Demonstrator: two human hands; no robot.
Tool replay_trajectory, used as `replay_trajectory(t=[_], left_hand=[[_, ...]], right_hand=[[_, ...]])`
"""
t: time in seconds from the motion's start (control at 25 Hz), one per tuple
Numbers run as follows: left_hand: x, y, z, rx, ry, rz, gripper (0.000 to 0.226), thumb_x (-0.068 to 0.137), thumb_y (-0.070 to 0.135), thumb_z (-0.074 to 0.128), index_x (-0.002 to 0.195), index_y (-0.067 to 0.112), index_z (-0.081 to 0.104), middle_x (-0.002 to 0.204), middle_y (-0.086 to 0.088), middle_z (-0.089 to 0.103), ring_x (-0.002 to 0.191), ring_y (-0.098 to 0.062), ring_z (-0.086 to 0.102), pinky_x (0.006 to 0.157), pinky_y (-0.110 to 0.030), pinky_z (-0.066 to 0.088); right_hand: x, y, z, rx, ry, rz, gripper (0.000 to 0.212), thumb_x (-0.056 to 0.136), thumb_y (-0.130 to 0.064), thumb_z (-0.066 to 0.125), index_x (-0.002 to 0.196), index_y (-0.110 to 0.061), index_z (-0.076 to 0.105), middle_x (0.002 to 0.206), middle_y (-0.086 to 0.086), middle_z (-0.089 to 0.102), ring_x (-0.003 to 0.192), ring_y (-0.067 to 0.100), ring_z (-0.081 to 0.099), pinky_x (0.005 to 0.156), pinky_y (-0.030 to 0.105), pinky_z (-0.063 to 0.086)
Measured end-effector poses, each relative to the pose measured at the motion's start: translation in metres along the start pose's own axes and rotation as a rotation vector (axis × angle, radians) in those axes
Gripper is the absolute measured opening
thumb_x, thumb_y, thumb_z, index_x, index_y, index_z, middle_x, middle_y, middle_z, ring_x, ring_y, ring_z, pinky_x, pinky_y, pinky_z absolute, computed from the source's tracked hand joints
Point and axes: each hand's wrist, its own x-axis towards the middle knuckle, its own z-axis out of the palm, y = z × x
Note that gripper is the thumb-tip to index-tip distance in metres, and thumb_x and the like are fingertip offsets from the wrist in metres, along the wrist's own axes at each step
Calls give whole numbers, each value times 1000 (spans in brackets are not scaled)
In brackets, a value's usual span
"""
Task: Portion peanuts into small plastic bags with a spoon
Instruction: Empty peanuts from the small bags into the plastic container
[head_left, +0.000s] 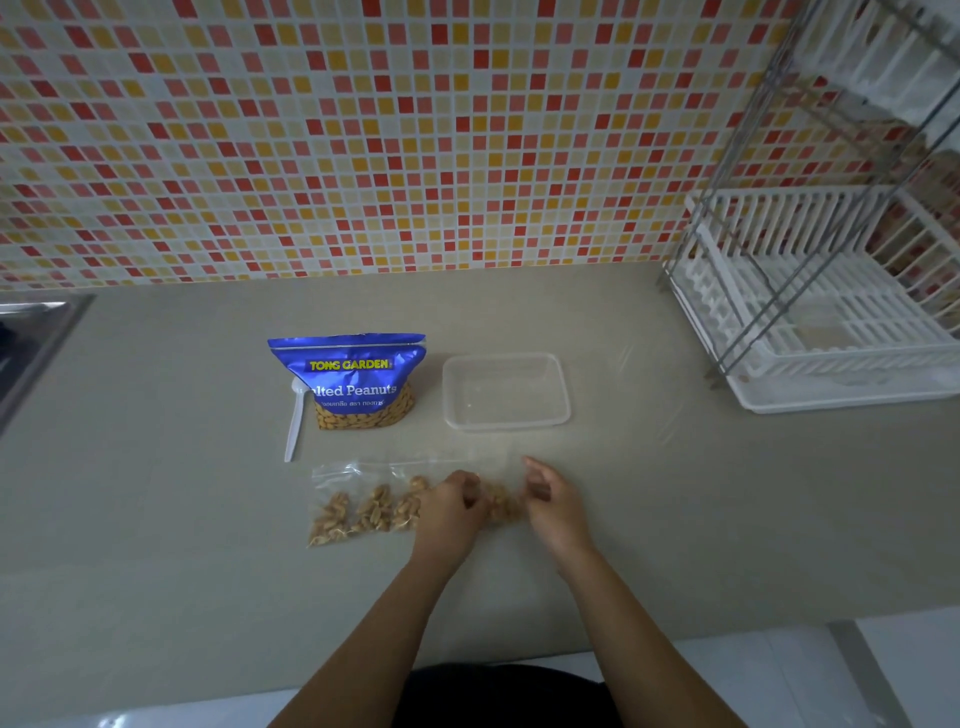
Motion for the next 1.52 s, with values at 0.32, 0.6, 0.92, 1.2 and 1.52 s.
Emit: replay_trajectory(t=[0.32, 0.6, 0.92, 1.2, 1.52], left_hand=[[8, 8, -5, 314, 73, 152, 22, 88, 19, 54, 97, -1, 57, 91, -22, 68, 86, -38, 64, 72, -40, 48], [64, 15, -33, 47, 87, -97, 43, 91, 21, 51, 128, 0, 45, 119, -23, 60, 111, -35, 56, 92, -35, 41], [95, 10, -29, 67, -15, -93, 20, 90, 15, 48, 100, -1, 55, 94, -23, 66, 95, -38, 60, 76, -36, 43], [85, 20, -36, 130, 49, -99, 31, 92, 19, 47, 115, -1, 52, 106, -26, 64, 104, -40, 57, 87, -39, 43], [45, 49, -31, -236, 169, -142, 38, 87, 11, 55, 124, 7, 55, 77, -7, 68, 73, -10, 60, 68, -15, 42]], right_hand=[[-5, 7, 10, -25, 152, -94, 30, 81, 1, 61, 111, -3, 61, 101, 16, 68, 89, 23, 64, 74, 8, 46], [29, -41, -17, -296, 362, -200, 44, 83, -7, 61, 123, 6, 50, 119, 28, 55, 112, 38, 53, 99, 32, 34], [66, -52, -23, -294, 193, -77, 55, 86, -17, 61, 134, 1, 41, 132, 22, 53, 121, 31, 53, 101, 34, 38], [70, -55, -30, -384, 140, -184, 55, 84, -24, 64, 132, -2, 46, 143, 24, 39, 136, 30, 34, 108, 24, 23], [40, -53, -85, 236, 141, -152, 27, 78, -5, 69, 97, -17, 53, 104, 8, 63, 92, 15, 59, 69, 6, 44]])
